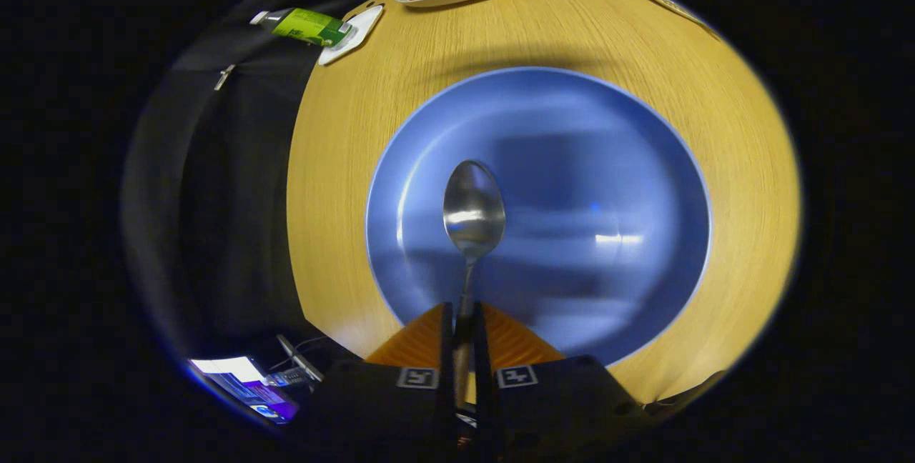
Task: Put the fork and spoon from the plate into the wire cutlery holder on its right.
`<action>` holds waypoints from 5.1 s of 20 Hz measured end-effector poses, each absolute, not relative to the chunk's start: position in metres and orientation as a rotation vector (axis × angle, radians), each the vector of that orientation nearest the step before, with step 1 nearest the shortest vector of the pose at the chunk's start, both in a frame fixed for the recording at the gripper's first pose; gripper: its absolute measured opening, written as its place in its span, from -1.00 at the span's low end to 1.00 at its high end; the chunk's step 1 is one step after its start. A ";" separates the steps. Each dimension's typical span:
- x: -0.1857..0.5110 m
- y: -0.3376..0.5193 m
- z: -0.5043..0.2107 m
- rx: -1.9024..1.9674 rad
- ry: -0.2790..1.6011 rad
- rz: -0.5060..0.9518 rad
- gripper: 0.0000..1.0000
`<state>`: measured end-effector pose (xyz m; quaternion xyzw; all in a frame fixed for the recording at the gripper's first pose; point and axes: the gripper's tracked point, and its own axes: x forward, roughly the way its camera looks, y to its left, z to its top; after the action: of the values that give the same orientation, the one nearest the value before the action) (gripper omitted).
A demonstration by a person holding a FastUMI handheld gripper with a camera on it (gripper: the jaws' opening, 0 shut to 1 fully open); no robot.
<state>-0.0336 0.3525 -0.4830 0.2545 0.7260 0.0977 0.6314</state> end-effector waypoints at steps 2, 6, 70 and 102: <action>-0.032 0.344 -0.470 0.614 1.665 0.224 -0.81; -0.021 0.330 -0.464 0.667 1.617 0.218 -0.81; -0.041 -0.088 -0.359 0.577 1.291 -0.083 0.64; 0.016 -0.071 -0.094 0.096 0.235 0.260 0.98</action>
<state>0.0163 -0.0714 -0.0937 0.0475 0.1167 0.1294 0.9836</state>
